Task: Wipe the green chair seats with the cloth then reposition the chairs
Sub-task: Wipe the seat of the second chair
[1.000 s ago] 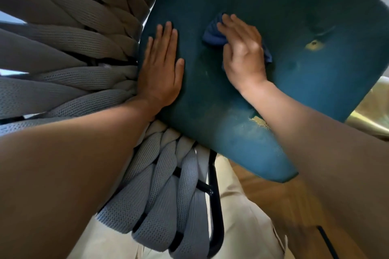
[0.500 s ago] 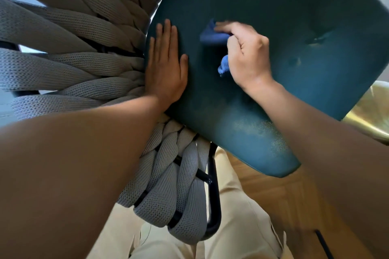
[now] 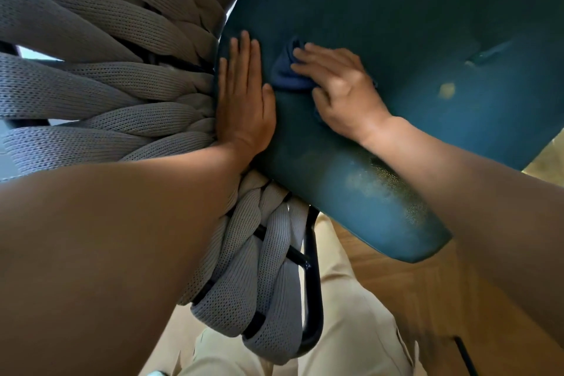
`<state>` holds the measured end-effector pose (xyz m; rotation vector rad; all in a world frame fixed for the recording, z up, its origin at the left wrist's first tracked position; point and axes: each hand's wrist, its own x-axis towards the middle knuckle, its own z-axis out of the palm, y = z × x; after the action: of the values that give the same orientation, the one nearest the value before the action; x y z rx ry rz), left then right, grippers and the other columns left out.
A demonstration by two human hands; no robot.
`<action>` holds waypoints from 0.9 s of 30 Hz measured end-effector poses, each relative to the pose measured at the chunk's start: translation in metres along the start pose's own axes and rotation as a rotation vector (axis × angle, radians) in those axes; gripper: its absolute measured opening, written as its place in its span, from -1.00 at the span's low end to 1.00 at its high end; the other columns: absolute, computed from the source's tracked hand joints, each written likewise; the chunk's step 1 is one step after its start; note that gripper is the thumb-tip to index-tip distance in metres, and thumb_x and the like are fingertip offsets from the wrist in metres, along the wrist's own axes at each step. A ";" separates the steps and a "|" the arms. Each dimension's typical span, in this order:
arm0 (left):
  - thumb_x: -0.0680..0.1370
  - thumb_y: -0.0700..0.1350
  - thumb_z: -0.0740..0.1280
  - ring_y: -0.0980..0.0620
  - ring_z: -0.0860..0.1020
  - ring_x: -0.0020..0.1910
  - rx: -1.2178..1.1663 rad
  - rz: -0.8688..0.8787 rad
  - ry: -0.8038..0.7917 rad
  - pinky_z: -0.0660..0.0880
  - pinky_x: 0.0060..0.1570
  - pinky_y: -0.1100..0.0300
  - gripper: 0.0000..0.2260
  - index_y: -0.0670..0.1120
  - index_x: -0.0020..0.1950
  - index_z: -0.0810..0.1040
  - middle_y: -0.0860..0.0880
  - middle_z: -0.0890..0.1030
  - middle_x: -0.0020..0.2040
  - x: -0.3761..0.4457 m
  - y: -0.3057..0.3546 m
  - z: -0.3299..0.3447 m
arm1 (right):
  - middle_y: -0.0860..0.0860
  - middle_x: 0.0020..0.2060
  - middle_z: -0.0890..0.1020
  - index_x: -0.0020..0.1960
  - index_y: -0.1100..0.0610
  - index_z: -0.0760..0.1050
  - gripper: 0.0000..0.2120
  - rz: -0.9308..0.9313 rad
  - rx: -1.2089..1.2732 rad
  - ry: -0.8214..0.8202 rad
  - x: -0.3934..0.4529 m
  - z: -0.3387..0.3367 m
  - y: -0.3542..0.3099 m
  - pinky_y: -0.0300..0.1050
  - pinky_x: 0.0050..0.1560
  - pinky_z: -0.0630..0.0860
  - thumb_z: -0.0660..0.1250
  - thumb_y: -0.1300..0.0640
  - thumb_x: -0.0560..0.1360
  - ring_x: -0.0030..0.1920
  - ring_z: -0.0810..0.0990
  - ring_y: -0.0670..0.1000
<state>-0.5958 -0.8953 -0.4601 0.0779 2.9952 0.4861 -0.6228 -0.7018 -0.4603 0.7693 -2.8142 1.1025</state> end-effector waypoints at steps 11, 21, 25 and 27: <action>0.58 -0.06 0.10 -0.16 -0.02 0.65 0.074 0.016 -0.059 -0.08 0.61 -0.07 -0.35 -0.23 0.65 0.05 -0.20 0.02 0.66 0.000 0.004 -0.008 | 0.05 0.02 0.74 -0.12 0.21 0.73 -0.71 -0.075 0.223 -0.228 -0.023 -0.027 0.003 -0.01 0.21 0.58 0.23 0.33 0.39 0.14 0.69 0.07; 0.70 -0.01 0.10 -0.15 -0.02 0.65 -0.010 0.403 -0.108 -0.07 0.61 -0.08 -0.42 -0.24 0.64 0.07 -0.19 0.05 0.66 0.061 0.047 -0.003 | -0.13 -0.06 0.74 -0.17 0.09 0.72 -0.66 0.358 0.435 -0.491 -0.026 -0.101 0.006 -0.15 0.16 0.57 0.21 0.34 0.36 0.04 0.68 -0.17; 0.70 0.00 0.09 -0.16 0.01 0.65 -0.022 0.518 -0.092 -0.05 0.61 -0.09 -0.43 -0.26 0.63 0.09 -0.21 0.08 0.65 0.105 0.084 0.009 | -0.04 0.00 0.73 -0.13 0.19 0.69 -0.63 0.636 0.530 0.066 -0.039 -0.132 0.019 -0.16 0.22 0.56 0.15 0.46 0.42 0.13 0.67 -0.15; 0.71 0.00 0.09 -0.18 0.03 0.64 -0.027 0.579 -0.088 -0.04 0.61 -0.10 -0.43 -0.28 0.63 0.11 -0.22 0.10 0.65 0.122 0.100 0.013 | 0.00 0.03 0.72 -0.09 0.24 0.68 -0.63 0.705 0.480 0.342 -0.038 -0.138 0.032 -0.05 0.32 0.52 0.12 0.47 0.44 0.19 0.65 -0.11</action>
<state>-0.7123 -0.7878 -0.4525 0.9512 2.8405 0.5491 -0.6248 -0.5760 -0.3842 -0.4499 -2.5710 1.8133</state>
